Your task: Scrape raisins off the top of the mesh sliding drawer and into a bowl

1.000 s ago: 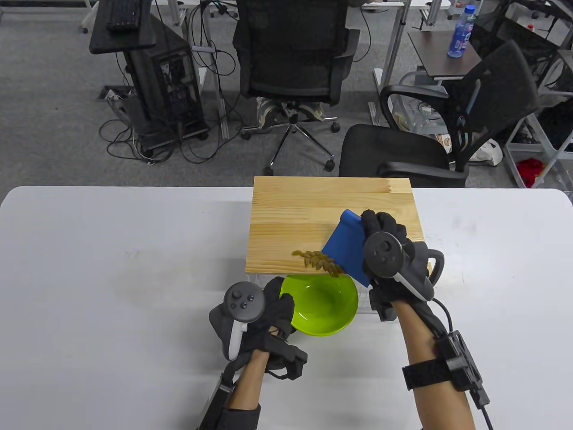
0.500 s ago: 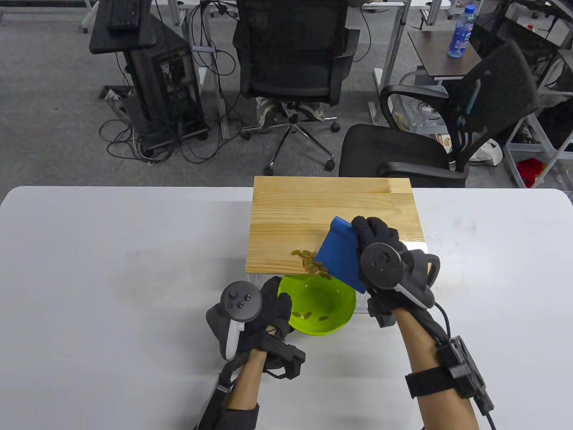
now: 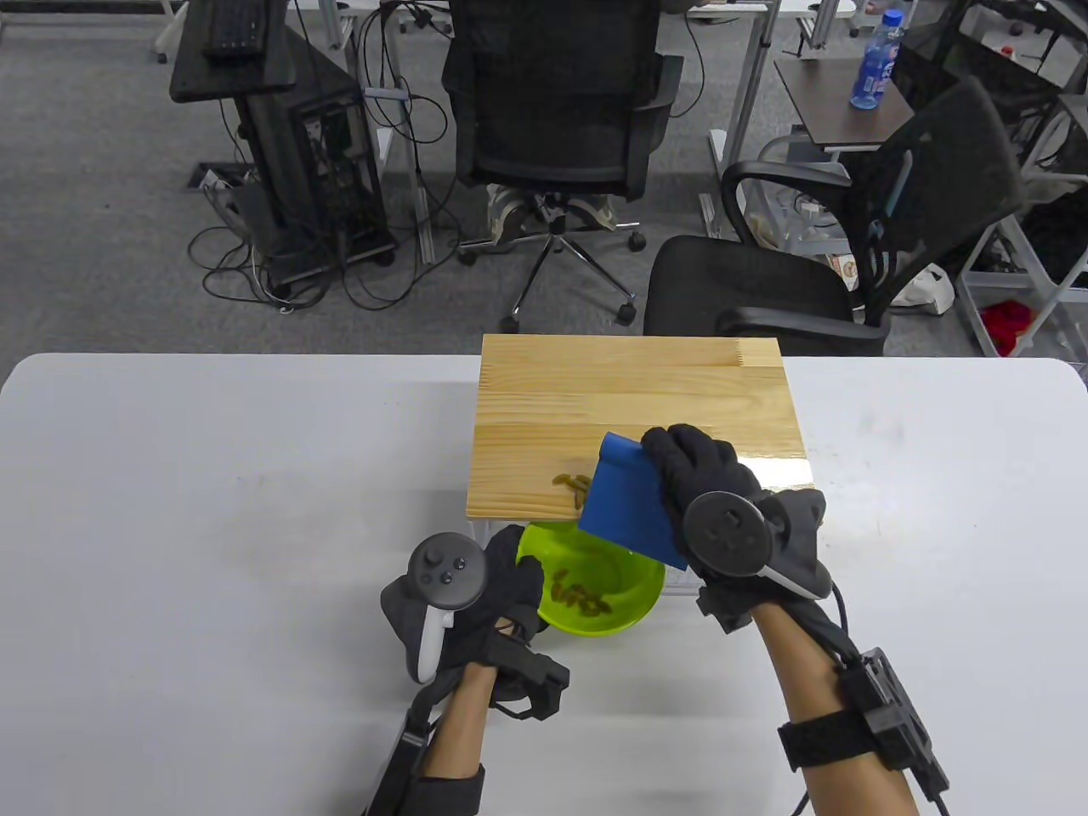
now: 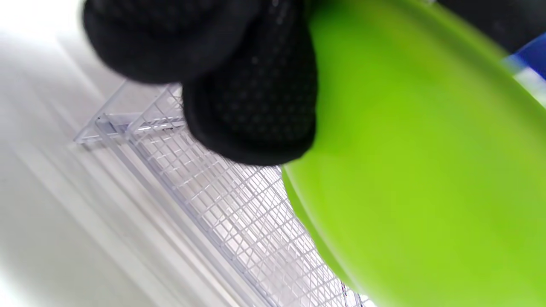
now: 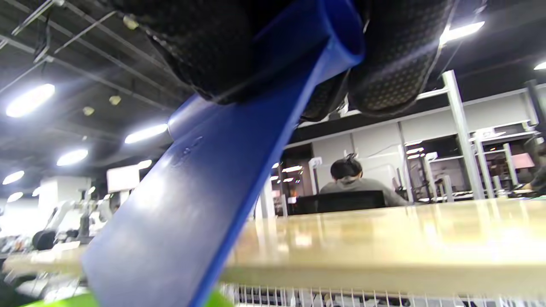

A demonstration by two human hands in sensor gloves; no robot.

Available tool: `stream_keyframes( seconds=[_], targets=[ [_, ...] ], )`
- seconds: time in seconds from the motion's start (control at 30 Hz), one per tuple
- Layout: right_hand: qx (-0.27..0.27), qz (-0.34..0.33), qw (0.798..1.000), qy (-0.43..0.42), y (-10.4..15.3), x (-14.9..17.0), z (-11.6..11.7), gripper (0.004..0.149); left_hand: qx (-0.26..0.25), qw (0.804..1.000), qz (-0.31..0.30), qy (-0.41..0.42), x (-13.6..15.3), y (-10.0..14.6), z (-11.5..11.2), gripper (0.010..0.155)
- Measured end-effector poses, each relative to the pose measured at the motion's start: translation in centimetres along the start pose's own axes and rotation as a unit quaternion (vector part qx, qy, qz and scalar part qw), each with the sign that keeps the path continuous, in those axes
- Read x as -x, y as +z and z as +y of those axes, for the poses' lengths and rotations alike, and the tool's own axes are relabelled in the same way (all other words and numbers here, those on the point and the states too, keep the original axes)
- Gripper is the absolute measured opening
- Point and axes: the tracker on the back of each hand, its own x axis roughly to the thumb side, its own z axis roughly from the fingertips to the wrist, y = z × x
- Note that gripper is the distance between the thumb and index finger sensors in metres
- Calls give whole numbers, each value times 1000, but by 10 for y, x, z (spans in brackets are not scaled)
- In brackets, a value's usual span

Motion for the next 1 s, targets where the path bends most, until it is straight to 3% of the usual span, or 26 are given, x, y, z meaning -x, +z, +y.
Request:
stream_keyframes(
  seconds=[0.2, 0.33, 0.6, 0.77, 1.0],
  targets=[
    [59, 101, 993, 9, -18, 15, -12, 57, -3, 1000, 4, 1, 2, 0, 2, 60],
    [53, 132, 989, 36, -32, 15, -4, 57, -7, 1000, 7, -1, 3, 0, 4, 61],
    [-4, 111, 989, 98, -56, -4, 28, 57, -10, 1000, 4, -7, 3, 1, 5, 60],
    [-39, 105, 992, 58, -64, -7, 36, 57, -5, 1000, 7, 2, 4, 0, 6, 60],
    [-50, 55, 997, 28, -58, -9, 34, 57, -8, 1000, 14, 6, 7, -2, 9, 62]
  ],
)
